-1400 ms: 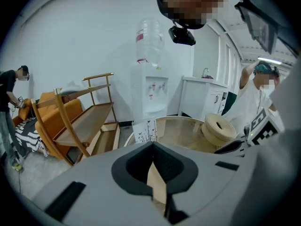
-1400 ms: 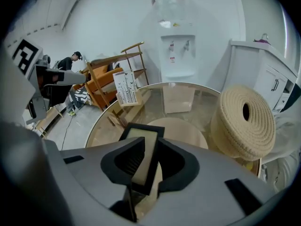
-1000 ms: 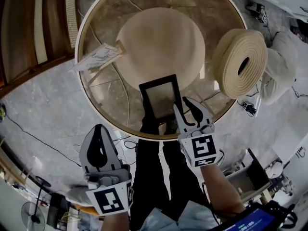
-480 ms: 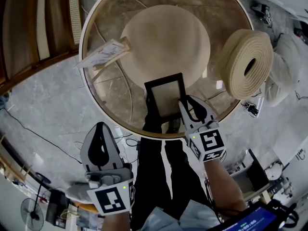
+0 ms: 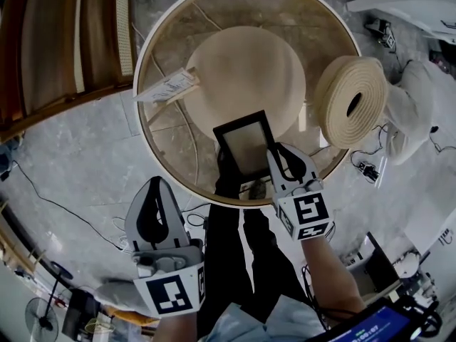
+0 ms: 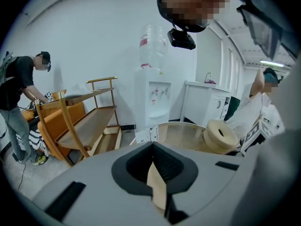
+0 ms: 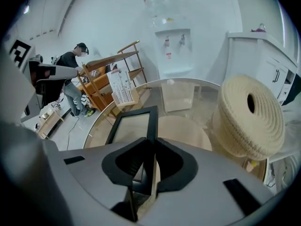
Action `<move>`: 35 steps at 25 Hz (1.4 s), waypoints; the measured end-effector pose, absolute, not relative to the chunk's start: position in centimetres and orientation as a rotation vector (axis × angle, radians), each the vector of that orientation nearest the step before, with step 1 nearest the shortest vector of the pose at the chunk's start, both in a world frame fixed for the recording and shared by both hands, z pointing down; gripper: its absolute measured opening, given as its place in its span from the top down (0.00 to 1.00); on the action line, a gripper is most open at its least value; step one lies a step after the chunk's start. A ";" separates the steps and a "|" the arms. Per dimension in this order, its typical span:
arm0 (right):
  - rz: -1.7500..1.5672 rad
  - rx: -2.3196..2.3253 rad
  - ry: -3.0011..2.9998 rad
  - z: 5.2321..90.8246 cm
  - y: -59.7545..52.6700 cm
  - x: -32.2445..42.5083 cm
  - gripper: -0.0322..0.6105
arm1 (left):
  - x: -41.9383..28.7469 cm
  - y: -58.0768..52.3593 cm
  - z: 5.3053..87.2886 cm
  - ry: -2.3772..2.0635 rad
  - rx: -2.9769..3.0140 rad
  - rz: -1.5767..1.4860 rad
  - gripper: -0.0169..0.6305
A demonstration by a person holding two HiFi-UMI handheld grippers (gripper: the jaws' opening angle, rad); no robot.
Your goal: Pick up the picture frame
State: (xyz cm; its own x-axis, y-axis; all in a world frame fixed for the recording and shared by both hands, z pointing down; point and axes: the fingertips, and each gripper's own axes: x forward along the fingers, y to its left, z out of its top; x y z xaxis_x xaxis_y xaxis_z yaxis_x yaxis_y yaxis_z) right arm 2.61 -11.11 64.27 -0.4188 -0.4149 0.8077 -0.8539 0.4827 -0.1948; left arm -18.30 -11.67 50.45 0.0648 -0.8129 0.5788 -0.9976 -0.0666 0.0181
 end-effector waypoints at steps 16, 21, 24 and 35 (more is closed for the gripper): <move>0.566 1.211 -2.231 45.2 -14.3 2.9 0.82 | -14.2 -12.3 35.9 -1.880 2.090 0.422 0.95; 0.456 1.263 -2.326 38.3 -14.5 3.0 0.82 | -12.7 -12.0 30.8 -1.914 2.156 0.338 0.95; 0.382 1.288 -2.381 33.8 -13.7 3.3 0.82 | -11.9 -11.3 27.2 -1.945 2.209 0.299 0.95; 0.026 1.402 -2.606 15.9 -10.1 4.4 0.82 | -9.8 -6.2 12.4 -2.104 2.341 0.126 0.95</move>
